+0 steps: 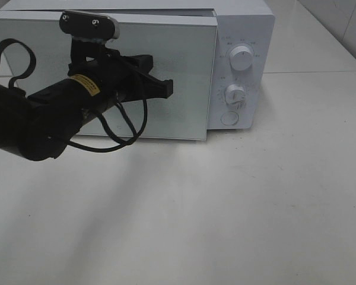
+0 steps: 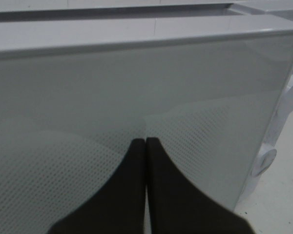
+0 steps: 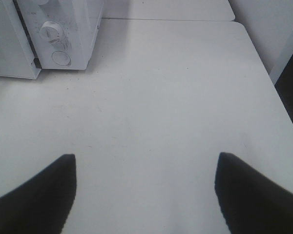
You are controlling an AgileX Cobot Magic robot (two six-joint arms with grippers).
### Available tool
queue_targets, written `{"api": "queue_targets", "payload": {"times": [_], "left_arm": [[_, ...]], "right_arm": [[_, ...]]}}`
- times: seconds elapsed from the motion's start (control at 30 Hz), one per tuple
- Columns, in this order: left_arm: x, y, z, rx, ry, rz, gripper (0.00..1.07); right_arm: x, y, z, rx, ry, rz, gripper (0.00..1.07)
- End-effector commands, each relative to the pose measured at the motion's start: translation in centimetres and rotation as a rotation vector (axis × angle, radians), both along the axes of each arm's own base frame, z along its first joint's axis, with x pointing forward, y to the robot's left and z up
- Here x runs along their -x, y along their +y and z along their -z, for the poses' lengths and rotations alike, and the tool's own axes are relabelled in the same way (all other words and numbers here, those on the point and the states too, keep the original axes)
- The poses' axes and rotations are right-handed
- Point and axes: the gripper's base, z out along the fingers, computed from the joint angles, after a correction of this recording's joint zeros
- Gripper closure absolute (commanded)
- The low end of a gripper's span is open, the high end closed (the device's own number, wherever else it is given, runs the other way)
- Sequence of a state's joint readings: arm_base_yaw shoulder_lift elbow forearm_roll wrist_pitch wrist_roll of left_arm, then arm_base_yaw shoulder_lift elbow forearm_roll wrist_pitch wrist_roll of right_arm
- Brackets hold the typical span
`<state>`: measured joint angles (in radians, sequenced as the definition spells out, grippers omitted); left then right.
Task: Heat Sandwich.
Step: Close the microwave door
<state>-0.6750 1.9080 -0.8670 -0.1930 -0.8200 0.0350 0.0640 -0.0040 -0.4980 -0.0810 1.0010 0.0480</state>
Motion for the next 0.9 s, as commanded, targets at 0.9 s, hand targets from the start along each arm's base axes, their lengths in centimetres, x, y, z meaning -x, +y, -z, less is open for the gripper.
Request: {"api": "queue_targets", "payload": {"times": [0.9], "left_arm": [[-4.8,-3.5,0.0,0.007,0.002,-0.03,1.07]], "right_arm": [[0.4,0.0,0.0,0.004,-0.032,0.002,0.32]]}}
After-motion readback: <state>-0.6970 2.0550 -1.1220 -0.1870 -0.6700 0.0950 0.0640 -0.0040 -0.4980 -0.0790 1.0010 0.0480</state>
